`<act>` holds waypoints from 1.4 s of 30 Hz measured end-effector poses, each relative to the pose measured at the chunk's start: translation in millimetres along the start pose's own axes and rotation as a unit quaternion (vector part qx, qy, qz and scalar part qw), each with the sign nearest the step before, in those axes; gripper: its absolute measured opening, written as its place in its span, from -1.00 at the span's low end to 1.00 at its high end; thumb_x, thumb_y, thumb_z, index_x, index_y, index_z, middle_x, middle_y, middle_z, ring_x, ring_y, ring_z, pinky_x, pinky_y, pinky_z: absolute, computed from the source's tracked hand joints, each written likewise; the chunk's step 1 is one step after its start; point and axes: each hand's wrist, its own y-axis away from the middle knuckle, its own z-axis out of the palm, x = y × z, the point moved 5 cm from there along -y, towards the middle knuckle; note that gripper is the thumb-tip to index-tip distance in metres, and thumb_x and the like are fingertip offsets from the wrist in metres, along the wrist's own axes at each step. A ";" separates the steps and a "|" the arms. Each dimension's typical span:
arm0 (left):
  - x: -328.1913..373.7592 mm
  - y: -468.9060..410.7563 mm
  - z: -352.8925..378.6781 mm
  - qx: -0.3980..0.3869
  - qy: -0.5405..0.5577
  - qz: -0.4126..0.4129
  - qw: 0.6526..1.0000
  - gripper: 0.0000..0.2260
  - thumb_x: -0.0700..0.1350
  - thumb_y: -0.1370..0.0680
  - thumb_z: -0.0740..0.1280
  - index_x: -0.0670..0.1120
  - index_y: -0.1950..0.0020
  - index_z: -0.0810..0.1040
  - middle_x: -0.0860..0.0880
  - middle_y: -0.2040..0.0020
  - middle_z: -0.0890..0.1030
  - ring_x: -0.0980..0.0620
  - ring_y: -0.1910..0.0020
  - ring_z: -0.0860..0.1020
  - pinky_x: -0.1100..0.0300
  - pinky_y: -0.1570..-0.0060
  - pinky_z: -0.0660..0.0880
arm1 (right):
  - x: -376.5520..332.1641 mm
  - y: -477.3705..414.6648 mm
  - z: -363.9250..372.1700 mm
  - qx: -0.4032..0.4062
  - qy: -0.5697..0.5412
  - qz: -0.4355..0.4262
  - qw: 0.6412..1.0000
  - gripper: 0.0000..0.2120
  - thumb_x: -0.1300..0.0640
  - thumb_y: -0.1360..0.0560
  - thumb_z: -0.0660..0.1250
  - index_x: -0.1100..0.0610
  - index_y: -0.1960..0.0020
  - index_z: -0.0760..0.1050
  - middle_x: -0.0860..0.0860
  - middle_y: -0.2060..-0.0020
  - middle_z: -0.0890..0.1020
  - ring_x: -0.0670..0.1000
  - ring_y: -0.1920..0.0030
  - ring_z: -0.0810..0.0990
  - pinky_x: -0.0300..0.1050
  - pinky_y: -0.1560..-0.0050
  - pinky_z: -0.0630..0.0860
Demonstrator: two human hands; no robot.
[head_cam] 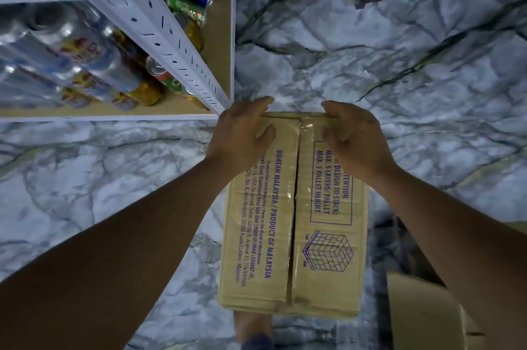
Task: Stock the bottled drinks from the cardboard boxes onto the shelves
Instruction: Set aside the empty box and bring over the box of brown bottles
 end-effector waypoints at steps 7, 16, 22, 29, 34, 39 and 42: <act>-13.7 12.1 13.0 0.047 0.028 0.030 0.998 -0.59 -0.13 -0.55 0.39 -0.11 -0.41 0.54 -0.09 -0.27 0.61 -0.07 -0.22 0.59 0.09 -0.11 0.56 | 12.7 1.4 8.0 0.000 -0.049 0.029 0.998 -0.58 0.13 -0.60 0.29 -0.04 -0.45 0.43 -0.21 -0.23 0.60 -0.21 -0.35 0.49 -0.09 -0.60 -0.06; -8.0 13.0 13.7 0.094 0.049 0.034 0.994 -0.58 -0.07 -0.51 0.36 -0.14 -0.35 0.58 -0.12 -0.19 0.61 -0.13 -0.21 0.58 0.07 -0.16 0.54 | 1.5 4.1 3.5 0.064 -0.100 0.036 0.992 -0.68 0.18 -0.57 0.35 -0.11 -0.26 0.53 -0.38 0.02 0.55 -0.01 -0.26 0.54 -0.14 -0.27 0.49; 1.3 15.9 1.7 0.068 0.060 0.042 0.995 -0.49 0.12 -0.61 0.30 -0.11 -0.49 0.43 -0.10 -0.19 0.56 -0.10 -0.24 0.51 0.01 -0.18 0.51 | -8.3 14.2 -6.9 0.069 -0.138 0.045 0.987 -0.68 0.06 -0.61 0.33 -0.16 -0.33 0.45 -0.20 -0.04 0.60 -0.16 -0.16 0.54 0.26 -0.40 0.36; 4.6 32.9 -24.3 0.015 0.122 -0.030 0.992 -0.19 0.43 -0.51 0.24 0.08 -0.64 0.12 -0.03 -0.47 0.42 0.00 -0.45 0.39 -0.04 -0.30 0.47 | -22.7 33.9 -37.7 0.066 -0.181 0.075 0.978 -0.31 0.00 -0.50 0.51 -0.02 -0.53 0.28 -0.01 -0.21 0.52 -0.38 -0.21 0.42 -0.62 -0.01 0.31; 10.8 40.5 -37.5 0.006 0.127 -0.045 0.991 -0.10 0.35 -0.46 0.43 0.30 -0.63 -0.05 0.02 -0.52 0.39 0.04 -0.50 0.36 0.04 -0.32 0.45 | -21.4 43.9 -49.7 0.025 -0.132 0.089 0.987 -0.05 -0.18 -0.39 0.56 -0.31 -0.58 0.04 -0.07 -0.48 0.37 -0.14 -0.49 0.30 -0.34 -0.29 0.27; 22.0 48.4 -40.2 0.009 0.101 0.035 0.994 -0.48 0.11 -0.64 0.34 0.23 -0.58 0.26 0.10 -0.60 0.25 0.48 -0.48 0.10 0.42 -0.34 0.22 | -27.0 56.7 -50.6 0.014 -0.119 0.081 0.989 -0.51 -0.08 -0.56 0.43 -0.26 -0.44 0.38 -0.15 -0.57 0.20 -0.25 -0.51 0.16 -0.21 -0.39 0.21; 18.4 57.2 -43.3 0.024 0.090 0.005 0.996 -0.63 0.10 -0.68 0.29 0.14 -0.49 0.46 -0.01 -0.62 0.24 0.34 -0.46 0.21 0.21 -0.30 0.34 | -23.2 73.1 -46.9 0.000 -0.099 0.106 0.989 -0.58 -0.18 -0.57 0.35 -0.34 -0.41 0.37 -0.13 -0.63 0.11 -0.14 -0.59 0.10 -0.18 -0.38 0.20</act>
